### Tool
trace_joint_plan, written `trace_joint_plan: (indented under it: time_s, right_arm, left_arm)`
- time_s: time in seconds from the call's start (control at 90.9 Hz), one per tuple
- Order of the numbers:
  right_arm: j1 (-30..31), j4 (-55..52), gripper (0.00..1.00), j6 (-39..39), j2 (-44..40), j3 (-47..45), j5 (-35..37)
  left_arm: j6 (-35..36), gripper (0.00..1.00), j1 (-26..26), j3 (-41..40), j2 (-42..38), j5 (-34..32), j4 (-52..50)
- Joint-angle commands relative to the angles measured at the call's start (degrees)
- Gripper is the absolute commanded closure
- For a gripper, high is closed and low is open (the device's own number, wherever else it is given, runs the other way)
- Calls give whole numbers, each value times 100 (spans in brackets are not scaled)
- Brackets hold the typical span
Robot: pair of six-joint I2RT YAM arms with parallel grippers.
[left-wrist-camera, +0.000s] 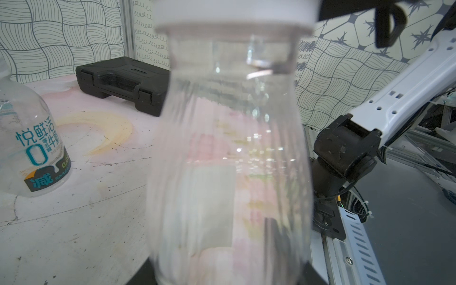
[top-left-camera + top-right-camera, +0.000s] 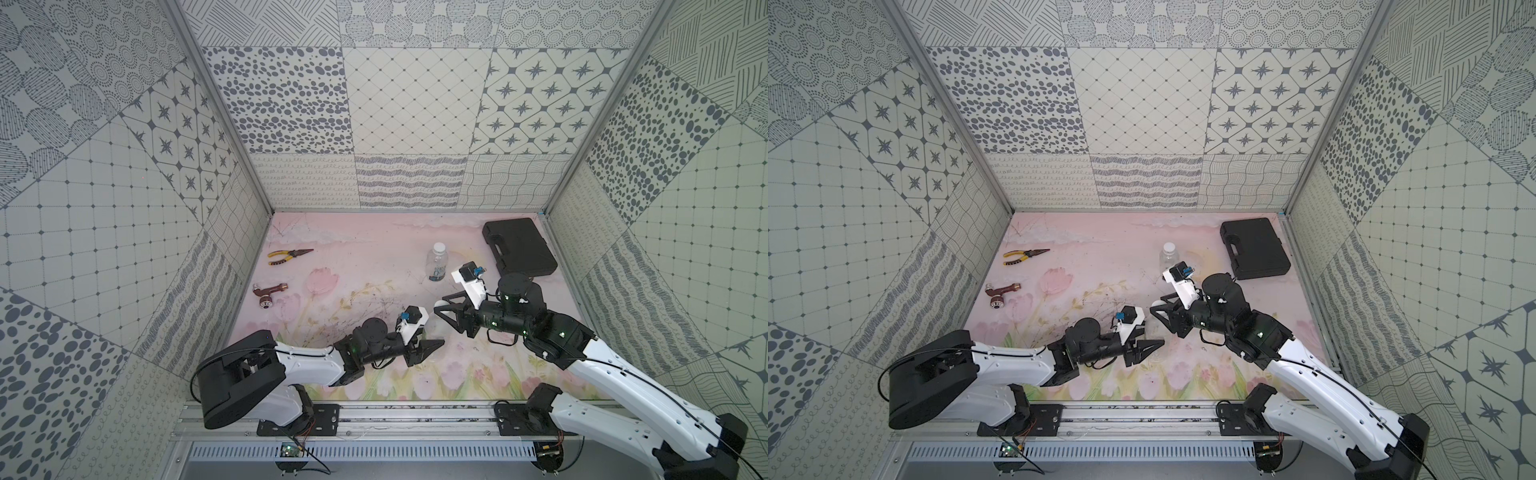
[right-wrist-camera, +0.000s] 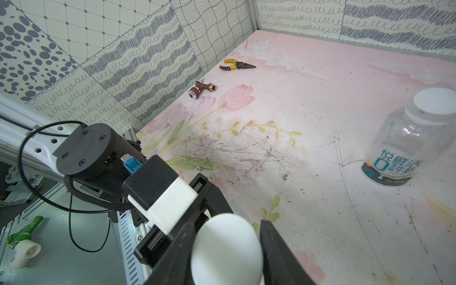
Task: Screw on the bottle caps
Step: Screw the bottle cap onto the plastic bottle.
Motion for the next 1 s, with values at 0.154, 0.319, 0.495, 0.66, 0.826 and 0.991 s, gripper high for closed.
trace_joint_plan:
  time_s: [0.154, 0.319, 0.495, 0.66, 0.826, 0.991]
  right_arm:
    - [445, -261, 85, 254, 361, 180, 1347]
    - [1206, -638, 88, 1018, 594, 240, 3358]
    - [1708, -408, 92, 1555, 868, 141, 4067]
    - [1732, -423, 94, 1755, 850, 186, 4288]
    - [1732, -432, 94, 1772, 896, 179, 4087]
    - [1355, -208, 73, 904, 774, 262, 2248]
  left_arm:
    - [177, 58, -8, 155, -152, -748, -4]
    - [455, 59, -132, 272, -223, -2072, -360]
    - [503, 60, -187, 302, -260, -2271, -360]
    - [544, 60, -233, 279, -243, -2357, -335]
    - [511, 61, -233, 215, -273, -2346, -263]
    - [41, 59, 69, -109, -288, -1092, 403]
